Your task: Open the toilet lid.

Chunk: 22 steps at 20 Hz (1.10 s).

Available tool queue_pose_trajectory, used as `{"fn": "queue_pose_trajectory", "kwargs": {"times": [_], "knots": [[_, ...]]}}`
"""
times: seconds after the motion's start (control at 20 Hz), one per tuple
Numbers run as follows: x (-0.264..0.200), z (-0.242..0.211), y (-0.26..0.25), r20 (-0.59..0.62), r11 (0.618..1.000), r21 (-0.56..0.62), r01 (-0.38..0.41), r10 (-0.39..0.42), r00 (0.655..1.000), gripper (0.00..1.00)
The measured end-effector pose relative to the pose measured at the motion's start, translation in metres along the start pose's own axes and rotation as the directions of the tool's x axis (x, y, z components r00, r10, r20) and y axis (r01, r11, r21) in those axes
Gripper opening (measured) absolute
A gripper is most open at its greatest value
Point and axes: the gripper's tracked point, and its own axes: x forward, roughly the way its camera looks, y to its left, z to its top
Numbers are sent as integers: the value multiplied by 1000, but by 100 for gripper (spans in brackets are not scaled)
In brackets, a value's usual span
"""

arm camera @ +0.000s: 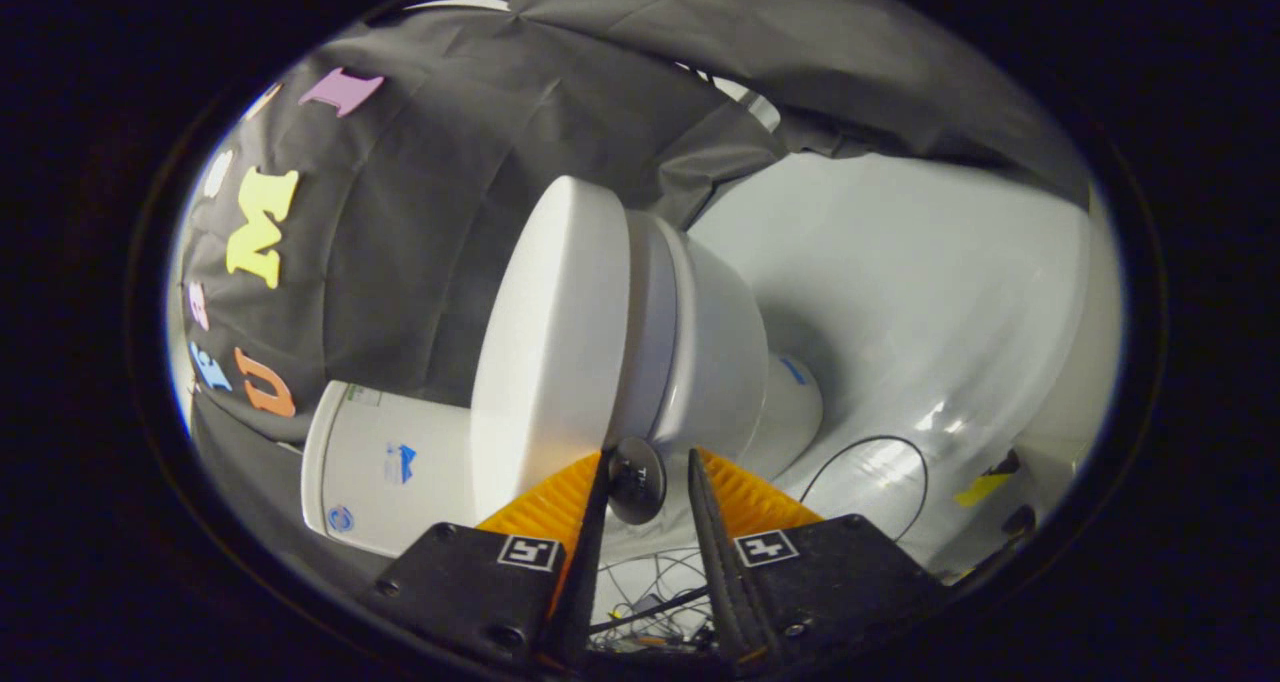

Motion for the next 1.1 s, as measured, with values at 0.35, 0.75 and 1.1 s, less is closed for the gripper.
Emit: {"fn": "queue_pose_trajectory", "kwargs": {"times": [0.35, 0.75, 1.1], "knots": [[-1, 2, 6, -17, 996, 72, -47, 48, 999, 22], [-2, 5, 14, -24, 986, 169, 7, -3, 1000, 11], [4, 8, 18, -13, 993, 110, 38, -37, 999, 8]]}}
